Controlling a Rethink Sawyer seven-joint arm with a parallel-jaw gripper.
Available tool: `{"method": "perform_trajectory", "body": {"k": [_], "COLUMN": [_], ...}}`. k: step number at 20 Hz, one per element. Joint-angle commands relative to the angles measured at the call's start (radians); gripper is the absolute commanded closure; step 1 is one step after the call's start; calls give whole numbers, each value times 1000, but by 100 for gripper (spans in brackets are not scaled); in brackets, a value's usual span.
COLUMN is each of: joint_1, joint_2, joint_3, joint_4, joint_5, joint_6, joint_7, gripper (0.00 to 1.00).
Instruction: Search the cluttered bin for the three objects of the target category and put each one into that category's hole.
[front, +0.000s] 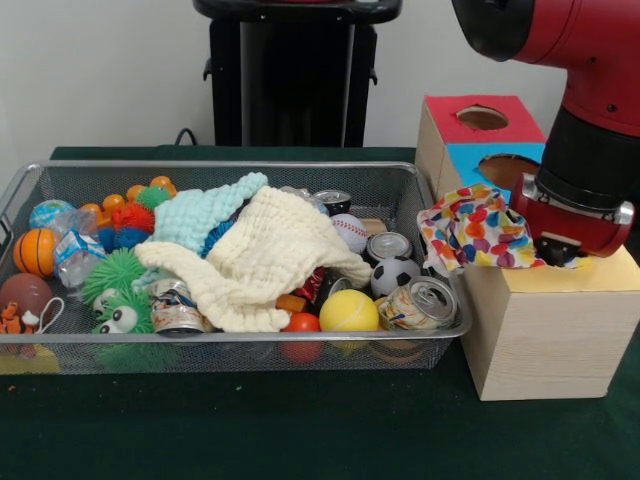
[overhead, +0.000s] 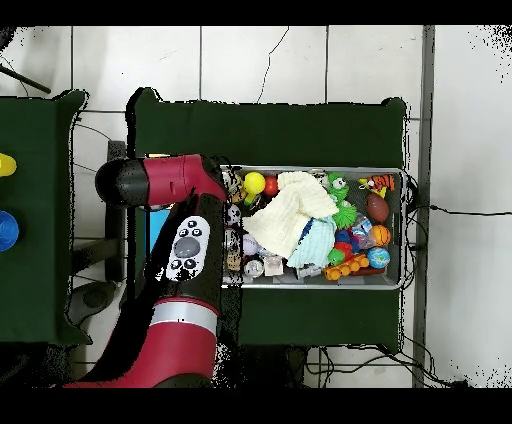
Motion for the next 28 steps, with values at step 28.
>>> {"method": "perform_trajectory", "body": {"k": [28], "joint_1": [-53], "joint_2": [-118], "joint_3": [67], "joint_4": [67], "joint_5": [22], "joint_6": [288], "joint_7": [67], "gripper": [0]}}
